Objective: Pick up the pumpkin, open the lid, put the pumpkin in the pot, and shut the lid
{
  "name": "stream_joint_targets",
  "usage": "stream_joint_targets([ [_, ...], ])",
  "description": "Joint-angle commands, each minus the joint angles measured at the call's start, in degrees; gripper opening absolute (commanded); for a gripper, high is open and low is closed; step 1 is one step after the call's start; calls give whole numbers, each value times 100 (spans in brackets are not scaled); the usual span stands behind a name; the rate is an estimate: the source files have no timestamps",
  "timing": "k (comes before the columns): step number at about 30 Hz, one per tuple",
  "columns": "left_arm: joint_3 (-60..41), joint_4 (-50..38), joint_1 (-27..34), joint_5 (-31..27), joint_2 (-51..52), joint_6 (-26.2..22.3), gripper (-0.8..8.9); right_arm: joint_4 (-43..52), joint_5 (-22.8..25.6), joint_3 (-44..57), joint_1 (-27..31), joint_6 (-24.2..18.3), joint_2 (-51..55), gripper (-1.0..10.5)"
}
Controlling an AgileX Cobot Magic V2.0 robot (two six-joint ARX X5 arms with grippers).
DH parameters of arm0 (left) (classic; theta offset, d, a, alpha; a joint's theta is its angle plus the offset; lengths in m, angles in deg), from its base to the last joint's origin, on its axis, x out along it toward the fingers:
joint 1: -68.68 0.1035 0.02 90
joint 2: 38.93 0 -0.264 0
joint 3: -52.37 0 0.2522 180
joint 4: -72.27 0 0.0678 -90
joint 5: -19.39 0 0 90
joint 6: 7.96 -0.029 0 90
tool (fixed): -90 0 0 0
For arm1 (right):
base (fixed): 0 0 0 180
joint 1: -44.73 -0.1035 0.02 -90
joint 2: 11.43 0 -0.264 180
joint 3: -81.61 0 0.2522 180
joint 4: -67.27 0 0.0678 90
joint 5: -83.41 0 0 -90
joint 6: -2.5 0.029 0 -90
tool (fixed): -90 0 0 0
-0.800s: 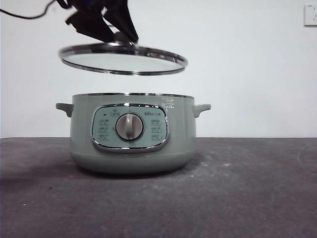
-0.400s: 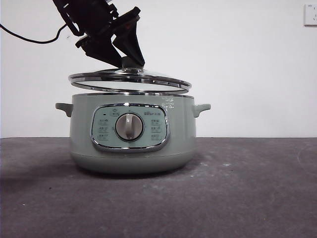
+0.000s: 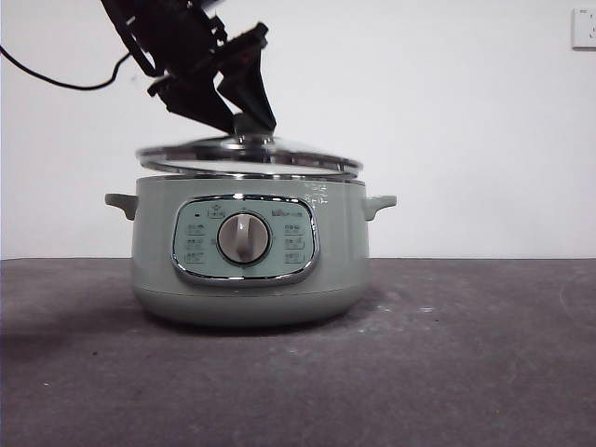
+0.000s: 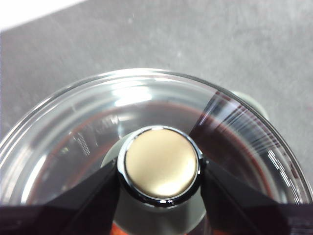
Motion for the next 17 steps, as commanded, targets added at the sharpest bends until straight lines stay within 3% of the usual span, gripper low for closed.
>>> stream_joint_targets([
  [1,42,-177,-50,68,-57,-63,-9,24,7,-7,-13,55,17,595],
  [13,42,140,-83,42,-83,-63,13,9,7,-7,-13,50,17,595],
  [15,42,214,-83,39,-83,-59,126,-22,-2,-7,-13,52,11,595],
  [17,42,267,-83,39,-83,-59,332,-79,-7,-7,-13,52,0,595],
])
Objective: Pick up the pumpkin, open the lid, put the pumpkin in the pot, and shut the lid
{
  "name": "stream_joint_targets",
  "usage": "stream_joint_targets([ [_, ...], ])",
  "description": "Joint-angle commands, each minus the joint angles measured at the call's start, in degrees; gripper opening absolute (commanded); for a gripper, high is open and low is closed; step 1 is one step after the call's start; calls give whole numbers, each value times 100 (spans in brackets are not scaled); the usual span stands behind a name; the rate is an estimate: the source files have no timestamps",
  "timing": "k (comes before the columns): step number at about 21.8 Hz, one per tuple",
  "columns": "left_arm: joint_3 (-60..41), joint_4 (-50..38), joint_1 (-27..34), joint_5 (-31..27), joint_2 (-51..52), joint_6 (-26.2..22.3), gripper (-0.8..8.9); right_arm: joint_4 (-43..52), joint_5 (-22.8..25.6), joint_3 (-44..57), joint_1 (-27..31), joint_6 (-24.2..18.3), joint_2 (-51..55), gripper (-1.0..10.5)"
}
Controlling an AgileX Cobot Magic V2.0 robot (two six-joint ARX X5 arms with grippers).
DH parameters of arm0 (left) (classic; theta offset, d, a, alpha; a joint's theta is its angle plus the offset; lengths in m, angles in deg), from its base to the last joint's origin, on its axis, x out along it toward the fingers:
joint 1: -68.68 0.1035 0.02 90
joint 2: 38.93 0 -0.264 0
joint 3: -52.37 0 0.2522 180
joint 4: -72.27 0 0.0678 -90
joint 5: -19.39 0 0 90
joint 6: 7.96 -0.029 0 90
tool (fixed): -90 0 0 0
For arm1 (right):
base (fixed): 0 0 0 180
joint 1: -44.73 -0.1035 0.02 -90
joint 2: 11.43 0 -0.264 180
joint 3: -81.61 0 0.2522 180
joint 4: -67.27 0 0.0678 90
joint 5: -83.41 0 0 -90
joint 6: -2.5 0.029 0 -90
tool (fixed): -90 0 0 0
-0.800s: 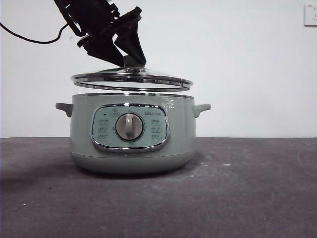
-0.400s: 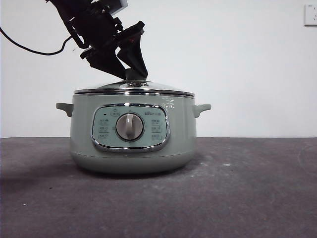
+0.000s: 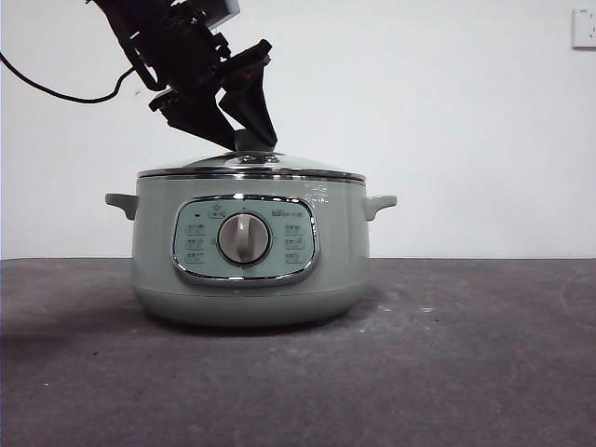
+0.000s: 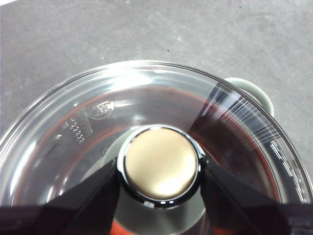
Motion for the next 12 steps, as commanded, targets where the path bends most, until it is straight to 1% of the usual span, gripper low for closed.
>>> stream_joint_targets([
  [1,39,105,-37,66,26,-94,438,-77,-7,-7,-13,52,-2,595],
  [2,39,109,-37,66,26,-83,503,-116,-9,-7,-13,52,-2,595],
  [3,39,118,-35,66,28,-79,511,-162,-9,-7,-13,52,-2,595],
  [8,39,219,-35,74,136,-26,510,-433,-11,-7,-13,52,-2,595],
  [12,39,400,-37,74,433,-15,509,-734,-13,-7,-13,52,-9,595],
])
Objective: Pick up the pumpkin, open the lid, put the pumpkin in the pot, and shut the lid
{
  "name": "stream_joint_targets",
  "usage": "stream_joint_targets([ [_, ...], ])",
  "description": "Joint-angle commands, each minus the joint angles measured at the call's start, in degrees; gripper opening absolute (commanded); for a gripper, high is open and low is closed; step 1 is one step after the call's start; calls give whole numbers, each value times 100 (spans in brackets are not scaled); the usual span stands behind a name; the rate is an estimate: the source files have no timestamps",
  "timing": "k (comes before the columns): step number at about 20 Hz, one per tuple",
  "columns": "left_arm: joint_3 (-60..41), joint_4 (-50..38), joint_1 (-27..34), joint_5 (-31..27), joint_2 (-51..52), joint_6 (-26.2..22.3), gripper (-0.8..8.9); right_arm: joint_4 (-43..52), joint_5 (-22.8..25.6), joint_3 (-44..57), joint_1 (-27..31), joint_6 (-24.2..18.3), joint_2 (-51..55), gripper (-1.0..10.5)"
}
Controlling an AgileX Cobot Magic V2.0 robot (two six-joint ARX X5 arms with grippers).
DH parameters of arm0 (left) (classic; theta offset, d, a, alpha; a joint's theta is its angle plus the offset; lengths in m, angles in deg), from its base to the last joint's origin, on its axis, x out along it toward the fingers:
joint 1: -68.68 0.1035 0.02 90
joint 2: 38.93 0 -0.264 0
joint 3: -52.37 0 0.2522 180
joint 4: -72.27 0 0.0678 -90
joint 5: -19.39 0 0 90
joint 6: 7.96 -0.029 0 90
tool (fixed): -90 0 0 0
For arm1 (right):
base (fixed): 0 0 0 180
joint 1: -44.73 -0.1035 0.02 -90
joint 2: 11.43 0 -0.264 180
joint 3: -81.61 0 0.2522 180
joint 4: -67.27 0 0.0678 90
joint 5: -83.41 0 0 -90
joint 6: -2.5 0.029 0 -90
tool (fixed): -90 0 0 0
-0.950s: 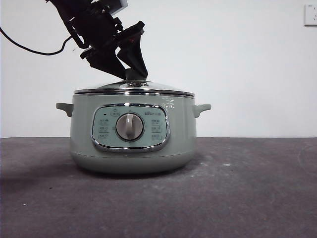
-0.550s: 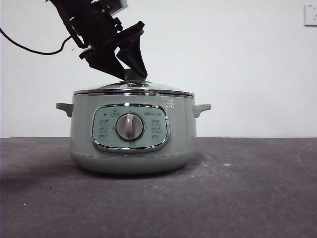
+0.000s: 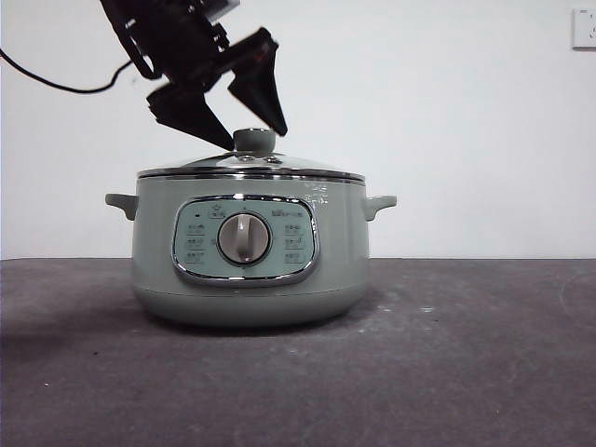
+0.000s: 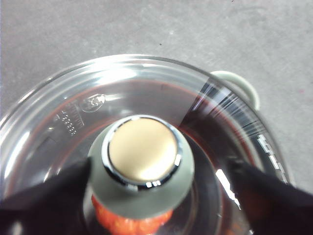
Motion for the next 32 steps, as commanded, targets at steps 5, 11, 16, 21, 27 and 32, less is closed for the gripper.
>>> stream_joint_targets([
  [5,15,990,-20,116,1023,-20,501,-590,-302,-7,-13,50,-74,595],
  [11,15,2951,-20,761,2481,-22,486,-660,-1690,-7,-13,-101,-264,593],
  [16,15,3661,-20,1139,3346,-24,-13,-662,-1958,-7,-13,-232,-409,19],
  [21,15,3657,-20,1099,3659,-24,-8,-660,-1939,-7,-2,-273,-407,-2],
  [27,15,3672,-20,1088,3641,-24,-3,-660,-1919,-7,4,-208,-352,-1],
  [32,15,3650,-20,1088,3641,-24,-3,-660,-1919,-7,4,-208,-326,-1],
])
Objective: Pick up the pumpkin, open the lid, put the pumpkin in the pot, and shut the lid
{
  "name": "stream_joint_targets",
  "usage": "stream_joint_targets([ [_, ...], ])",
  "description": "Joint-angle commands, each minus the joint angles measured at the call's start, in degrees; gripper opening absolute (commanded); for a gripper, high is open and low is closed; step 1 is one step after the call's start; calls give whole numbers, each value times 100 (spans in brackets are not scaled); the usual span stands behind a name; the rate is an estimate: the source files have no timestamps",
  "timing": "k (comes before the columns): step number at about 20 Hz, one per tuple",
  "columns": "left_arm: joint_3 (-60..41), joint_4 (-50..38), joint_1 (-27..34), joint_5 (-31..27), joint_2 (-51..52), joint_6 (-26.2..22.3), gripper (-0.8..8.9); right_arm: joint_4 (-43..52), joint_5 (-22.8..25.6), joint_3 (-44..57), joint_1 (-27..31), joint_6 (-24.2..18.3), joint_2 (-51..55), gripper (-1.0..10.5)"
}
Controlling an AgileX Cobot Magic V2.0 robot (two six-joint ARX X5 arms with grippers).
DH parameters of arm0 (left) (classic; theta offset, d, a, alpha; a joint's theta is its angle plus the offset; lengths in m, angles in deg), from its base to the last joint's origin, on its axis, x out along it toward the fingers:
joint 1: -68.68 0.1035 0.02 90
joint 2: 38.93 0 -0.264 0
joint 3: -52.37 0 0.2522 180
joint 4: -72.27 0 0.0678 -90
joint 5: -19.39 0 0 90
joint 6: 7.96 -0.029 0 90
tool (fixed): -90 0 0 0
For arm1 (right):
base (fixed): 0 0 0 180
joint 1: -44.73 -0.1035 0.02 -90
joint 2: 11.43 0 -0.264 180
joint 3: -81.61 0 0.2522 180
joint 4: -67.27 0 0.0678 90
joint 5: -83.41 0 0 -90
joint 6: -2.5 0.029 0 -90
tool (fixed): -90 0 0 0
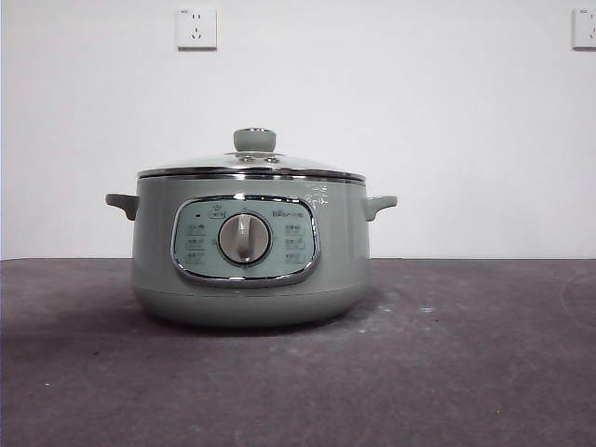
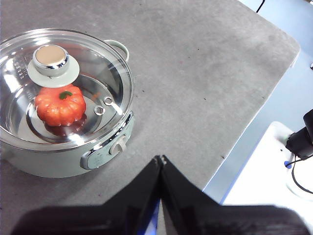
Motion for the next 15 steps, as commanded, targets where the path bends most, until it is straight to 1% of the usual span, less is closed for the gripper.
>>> stream_joint_targets([
  [1,13,-35,-13,0,15,-28,-3,-96,11,-7,0,9,33,-1],
  [3,13,-28,-13,-2,15,-28,-3,-96,11,-7,0,9,42,-1],
  [4,13,-61,-15,-24,17,-122,-3,-94,11,-7,0,9,42,-1],
  [5,13,-92,17,-76,33,-321,-3,-96,13,-7,0,9,42,-1],
  [7,9,-343,345,-514,201,-931,-3,-94,11,-7,0,9,42,-1],
  [8,7,-584,551,-555,310,-1123,-3,-96,11,-7,0,9,42,-1],
  [9,-15,-852,835,-538,501,-1246,-3,-94,11,-7,0,9,42,-1],
  [10,-92,-1093,1084,-487,671,-1257,-3,-96,11,-7,0,9,42,-1],
  [12,-592,-1950,1620,-446,1213,-1246,-3,-96,13,-7,0,9,42,-1],
  [15,-2090,-3821,2234,-535,2264,-1222,-3,-94,11,-7,0,9,42,-1],
])
